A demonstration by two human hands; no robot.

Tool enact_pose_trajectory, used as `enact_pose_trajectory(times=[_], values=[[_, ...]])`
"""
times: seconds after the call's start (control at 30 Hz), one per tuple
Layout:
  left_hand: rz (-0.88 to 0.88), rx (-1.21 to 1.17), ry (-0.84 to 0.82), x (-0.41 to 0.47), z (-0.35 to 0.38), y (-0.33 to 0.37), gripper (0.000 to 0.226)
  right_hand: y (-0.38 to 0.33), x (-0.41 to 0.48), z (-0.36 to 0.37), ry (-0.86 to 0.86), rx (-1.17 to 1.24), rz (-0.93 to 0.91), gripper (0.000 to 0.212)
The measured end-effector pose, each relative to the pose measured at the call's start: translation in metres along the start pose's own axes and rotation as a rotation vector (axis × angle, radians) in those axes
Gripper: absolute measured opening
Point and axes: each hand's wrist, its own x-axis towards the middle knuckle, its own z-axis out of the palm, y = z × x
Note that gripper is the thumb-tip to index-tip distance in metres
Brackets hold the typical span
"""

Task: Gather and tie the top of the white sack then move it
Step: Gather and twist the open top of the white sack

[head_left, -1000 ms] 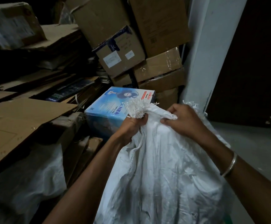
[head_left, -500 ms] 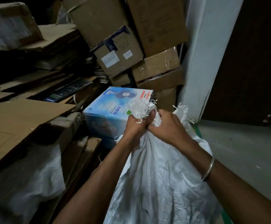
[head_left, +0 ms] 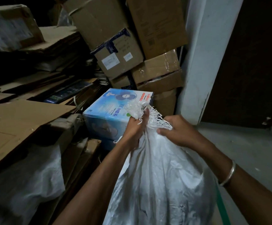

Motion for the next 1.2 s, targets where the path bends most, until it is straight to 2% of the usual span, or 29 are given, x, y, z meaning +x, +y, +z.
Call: enact_pose_trajectory(times=[0.07,0.17,0.2,0.3,0.43,0.53,0.6,0.67,0.7,0.77,0.83,0.93,1.0,1.07,1.13,1.2], values=[[-0.053,0.004,-0.129,-0.001,-0.002,-0.001,0.059,0.002,0.004,0.016,0.071,0.130,0.042,0.026],[-0.032,0.104,-0.322,0.000,-0.010,-0.004,0.031,0.009,0.009,0.036,0.132,0.289,0.061,0.006],[-0.033,0.121,-0.343,0.000,-0.012,-0.003,0.032,0.011,0.009,0.039,0.134,0.325,0.069,0.005],[0.011,0.142,-0.330,0.001,-0.016,-0.002,0.037,0.015,0.010,0.046,0.143,0.403,0.131,0.014],[0.100,0.189,-0.221,0.003,-0.011,-0.003,0.027,0.017,0.010,0.049,0.213,0.427,0.280,0.038],[0.119,0.166,-0.185,0.001,-0.009,-0.002,0.043,0.011,0.005,0.039,0.138,0.301,0.210,0.056],[0.094,0.104,-0.170,0.003,-0.011,-0.002,0.067,0.007,-0.005,0.027,0.035,-0.042,0.177,0.069],[0.076,0.053,-0.129,0.006,-0.015,-0.001,0.068,0.009,-0.013,0.017,0.010,-0.347,0.100,0.050],[0.075,0.039,-0.117,0.006,-0.016,0.001,0.060,0.010,-0.015,0.012,0.029,-0.364,0.055,0.040],[0.091,0.047,-0.109,0.005,-0.014,0.001,0.053,0.016,-0.018,0.005,0.041,-0.272,-0.017,0.037],[0.111,0.054,-0.135,0.000,-0.011,0.000,0.068,0.020,-0.018,0.001,0.038,-0.155,-0.072,0.036],[0.114,0.054,-0.200,-0.005,-0.003,-0.001,0.079,0.028,-0.018,-0.001,0.226,-0.057,-0.090,0.026],[0.113,0.062,-0.200,-0.007,0.001,-0.002,0.072,0.026,-0.014,-0.005,0.301,-0.058,-0.093,0.018],[0.082,0.047,-0.203,-0.005,-0.003,-0.002,0.070,0.022,-0.008,-0.008,0.262,-0.018,-0.088,0.021],[-0.036,0.048,-0.255,-0.004,-0.007,0.000,0.055,0.024,-0.001,-0.011,0.249,0.099,0.014,0.027],[-0.059,0.107,-0.325,-0.002,-0.009,0.000,0.044,0.032,0.009,-0.016,0.209,0.260,0.112,0.020]])
